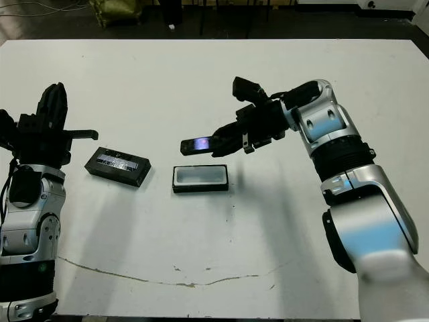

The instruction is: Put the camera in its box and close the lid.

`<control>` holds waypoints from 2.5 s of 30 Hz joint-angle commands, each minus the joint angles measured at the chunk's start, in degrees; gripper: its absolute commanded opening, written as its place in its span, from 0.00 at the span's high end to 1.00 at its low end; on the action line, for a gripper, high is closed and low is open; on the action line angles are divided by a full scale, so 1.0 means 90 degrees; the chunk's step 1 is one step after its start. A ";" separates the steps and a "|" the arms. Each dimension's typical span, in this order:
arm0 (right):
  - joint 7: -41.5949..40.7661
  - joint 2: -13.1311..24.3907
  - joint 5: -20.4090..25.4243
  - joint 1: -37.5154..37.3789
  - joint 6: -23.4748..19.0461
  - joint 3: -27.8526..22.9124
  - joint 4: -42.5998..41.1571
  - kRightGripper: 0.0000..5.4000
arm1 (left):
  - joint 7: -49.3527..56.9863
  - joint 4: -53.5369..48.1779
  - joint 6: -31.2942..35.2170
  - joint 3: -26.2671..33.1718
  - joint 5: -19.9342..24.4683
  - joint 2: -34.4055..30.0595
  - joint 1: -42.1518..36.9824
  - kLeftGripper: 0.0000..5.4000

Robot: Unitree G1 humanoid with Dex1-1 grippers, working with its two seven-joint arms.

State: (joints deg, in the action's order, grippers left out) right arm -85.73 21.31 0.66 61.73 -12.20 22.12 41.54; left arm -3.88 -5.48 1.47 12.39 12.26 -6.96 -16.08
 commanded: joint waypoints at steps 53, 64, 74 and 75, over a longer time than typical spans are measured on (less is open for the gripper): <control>-0.0115 -0.0351 -0.0740 -0.0223 0.0420 0.0434 -0.0019 0.94 | 0.0107 0.0028 0.0113 -0.0021 0.0016 0.0033 0.0132 1.00; -0.0146 -0.0388 -0.0831 -0.0259 0.0404 0.0537 -0.0206 0.94 | 0.0075 0.0049 0.0078 -0.0021 -0.0010 0.0009 0.0140 1.00; -0.0054 -0.0461 -0.0994 -0.0405 0.0377 0.0758 -0.0432 0.94 | 0.0090 0.0049 0.0063 0.0004 0.0034 0.0037 0.0146 1.00; -0.0037 -0.0464 -0.1020 -0.0420 0.0350 0.0788 -0.0471 0.94 | 0.0079 0.0054 0.0055 0.0007 0.0049 0.0038 0.0146 1.00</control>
State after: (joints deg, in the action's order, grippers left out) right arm -86.25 17.71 -7.81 59.79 -8.62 28.18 38.02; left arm -3.36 -5.46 1.29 12.14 12.45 -6.78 -16.06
